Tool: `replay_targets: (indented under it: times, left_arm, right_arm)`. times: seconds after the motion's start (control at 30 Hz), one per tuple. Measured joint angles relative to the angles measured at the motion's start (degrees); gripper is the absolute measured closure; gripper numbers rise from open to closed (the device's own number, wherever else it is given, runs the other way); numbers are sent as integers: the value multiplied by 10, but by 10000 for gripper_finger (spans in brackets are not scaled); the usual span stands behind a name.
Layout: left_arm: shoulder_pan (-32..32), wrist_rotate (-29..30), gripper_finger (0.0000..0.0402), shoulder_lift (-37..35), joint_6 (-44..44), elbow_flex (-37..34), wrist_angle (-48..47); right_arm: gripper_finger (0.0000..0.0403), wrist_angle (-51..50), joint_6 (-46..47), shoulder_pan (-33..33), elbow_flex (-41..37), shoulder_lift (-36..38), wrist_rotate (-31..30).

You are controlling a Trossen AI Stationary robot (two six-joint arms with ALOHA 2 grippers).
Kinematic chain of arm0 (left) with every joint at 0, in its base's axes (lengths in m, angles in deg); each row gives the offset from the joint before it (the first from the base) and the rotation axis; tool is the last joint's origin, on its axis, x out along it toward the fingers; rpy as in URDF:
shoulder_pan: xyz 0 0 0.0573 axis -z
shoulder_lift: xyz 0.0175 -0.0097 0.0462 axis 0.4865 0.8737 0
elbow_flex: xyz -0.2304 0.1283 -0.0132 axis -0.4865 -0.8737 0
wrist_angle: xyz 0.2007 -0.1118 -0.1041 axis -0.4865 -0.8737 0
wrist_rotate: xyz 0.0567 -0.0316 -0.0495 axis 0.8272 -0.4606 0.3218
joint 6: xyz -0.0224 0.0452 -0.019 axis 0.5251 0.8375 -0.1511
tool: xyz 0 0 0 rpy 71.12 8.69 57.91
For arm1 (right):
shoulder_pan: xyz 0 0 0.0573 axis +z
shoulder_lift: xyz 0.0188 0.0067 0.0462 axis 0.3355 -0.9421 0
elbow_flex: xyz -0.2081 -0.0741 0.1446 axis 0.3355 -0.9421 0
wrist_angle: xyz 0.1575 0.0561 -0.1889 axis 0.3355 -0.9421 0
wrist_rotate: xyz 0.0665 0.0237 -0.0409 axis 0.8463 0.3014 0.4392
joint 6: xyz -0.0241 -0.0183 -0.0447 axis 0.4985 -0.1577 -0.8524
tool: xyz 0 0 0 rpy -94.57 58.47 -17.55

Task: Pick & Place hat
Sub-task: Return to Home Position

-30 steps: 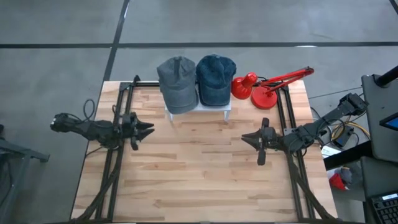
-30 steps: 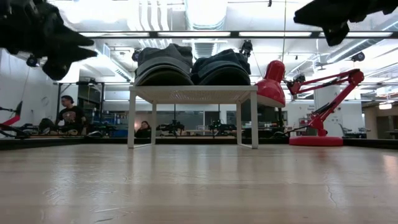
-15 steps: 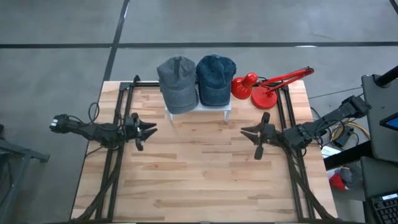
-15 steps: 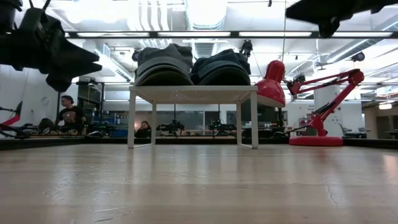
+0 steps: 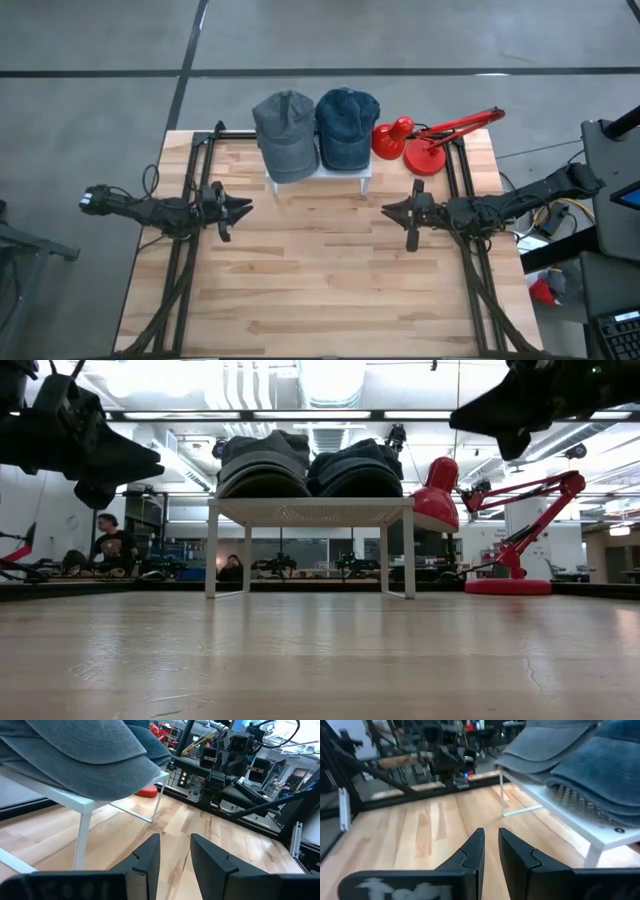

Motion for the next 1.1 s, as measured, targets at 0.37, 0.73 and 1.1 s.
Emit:
replay_targets:
  times: [0.37,0.73,1.1]
  left_arm:
    - [0,3,293,0,18,0,-1]
    - [0,6,293,0,19,0,-2]
    - [0,14,293,0,20,0,-2]
  right_arm:
    - [351,32,-61,5,-7,65,0]
    - [351,-129,-15,5,-9,230,-1]
    - [351,-210,11,5,-33,280,4]
